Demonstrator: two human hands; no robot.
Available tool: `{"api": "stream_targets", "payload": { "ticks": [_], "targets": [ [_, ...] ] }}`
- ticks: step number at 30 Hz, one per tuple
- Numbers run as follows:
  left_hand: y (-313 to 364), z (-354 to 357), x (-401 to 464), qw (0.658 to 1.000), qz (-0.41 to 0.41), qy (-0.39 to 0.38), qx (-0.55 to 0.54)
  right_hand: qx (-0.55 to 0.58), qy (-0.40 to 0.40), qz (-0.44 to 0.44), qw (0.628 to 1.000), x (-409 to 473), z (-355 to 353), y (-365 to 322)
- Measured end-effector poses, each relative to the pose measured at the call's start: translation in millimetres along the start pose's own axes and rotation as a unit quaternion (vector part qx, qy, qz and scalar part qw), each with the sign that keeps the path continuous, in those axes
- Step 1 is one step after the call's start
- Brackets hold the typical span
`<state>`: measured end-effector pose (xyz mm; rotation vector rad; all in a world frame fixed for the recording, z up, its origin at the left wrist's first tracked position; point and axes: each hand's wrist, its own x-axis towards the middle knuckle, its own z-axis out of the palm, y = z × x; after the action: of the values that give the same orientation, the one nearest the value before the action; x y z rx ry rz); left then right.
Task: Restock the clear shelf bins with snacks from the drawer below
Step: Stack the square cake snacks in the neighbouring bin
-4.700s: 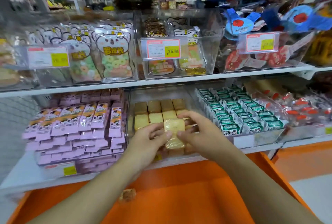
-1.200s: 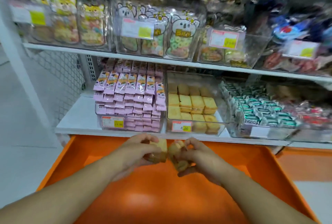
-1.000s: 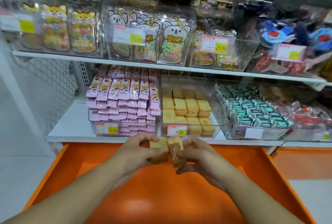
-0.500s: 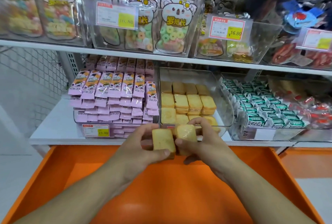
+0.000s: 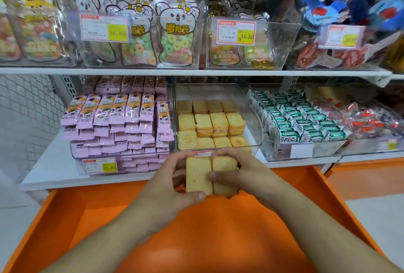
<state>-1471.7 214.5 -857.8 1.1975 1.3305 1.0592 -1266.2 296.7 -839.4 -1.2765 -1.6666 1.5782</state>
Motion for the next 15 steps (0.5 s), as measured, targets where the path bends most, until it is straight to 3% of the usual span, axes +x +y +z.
{"api": "stream_targets", "payload": {
  "ticks": [9,15],
  "targets": [
    [22.9,9.7,20.4,0.993,0.05,-0.017,0.106,0.022,0.008,-0.06,0.998,9.8,-22.0,-10.4],
    [40.9,13.8,50.4,0.968,0.1,-0.007,0.229,0.054,0.041,-0.098,0.993,29.3,-40.1,-32.1]
  ]
}}
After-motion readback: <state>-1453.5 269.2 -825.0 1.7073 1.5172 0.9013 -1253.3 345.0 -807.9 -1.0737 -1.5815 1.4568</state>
